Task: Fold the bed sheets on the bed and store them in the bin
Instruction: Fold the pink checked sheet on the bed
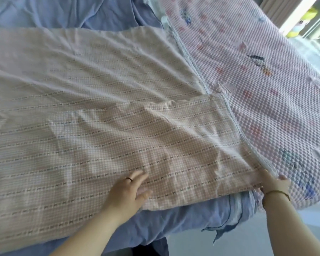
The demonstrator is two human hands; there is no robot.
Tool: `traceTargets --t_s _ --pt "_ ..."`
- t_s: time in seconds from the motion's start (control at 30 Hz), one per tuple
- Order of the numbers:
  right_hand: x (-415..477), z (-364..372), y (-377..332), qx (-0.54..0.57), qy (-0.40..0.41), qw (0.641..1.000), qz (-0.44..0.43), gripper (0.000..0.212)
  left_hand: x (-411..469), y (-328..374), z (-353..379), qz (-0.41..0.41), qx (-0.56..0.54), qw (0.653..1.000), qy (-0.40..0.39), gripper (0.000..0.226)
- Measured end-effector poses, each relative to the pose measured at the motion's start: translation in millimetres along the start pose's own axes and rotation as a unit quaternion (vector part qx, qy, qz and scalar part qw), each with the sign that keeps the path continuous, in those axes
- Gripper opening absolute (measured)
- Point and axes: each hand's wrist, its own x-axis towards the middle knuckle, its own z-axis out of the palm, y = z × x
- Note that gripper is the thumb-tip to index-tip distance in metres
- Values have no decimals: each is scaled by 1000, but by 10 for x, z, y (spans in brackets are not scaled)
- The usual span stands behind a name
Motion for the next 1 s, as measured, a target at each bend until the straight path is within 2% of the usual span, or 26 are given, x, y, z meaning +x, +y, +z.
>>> traceTargets --t_s 0.1,0.2,0.33,0.5,0.57,0.7,0.9,1.0 --pt "155 46 -202 -79 -5 993 -87 57 220 -22 -110 -10 24 994 102 79" --pt "231 297 -451 -136 -56 980 -136 55 554 -48 -172 -47 39 994 92 63" --pt "401 799 -782 -189 -181 951 -167 57 1176 138 -252 -75 62 989 114 70" --pt "798 1358 -1289 -219 -263 919 -198 60 2121 574 -321 -96 33 984 149 90" --pt "915 1550 -1490 -204 -280 913 -217 57 2412 633 -365 -104 51 981 154 92" --pt "1140 2151 -1982 -234 -282 890 -271 47 2960 462 -523 -171 93 971 139 73" --pt "1156 3169 -2632 -282 -340 838 -320 47 3796 251 -874 -251 118 957 85 75" --pt "1134 3709 -2958 -284 -353 821 -348 46 4290 168 -1076 -245 110 957 111 81"
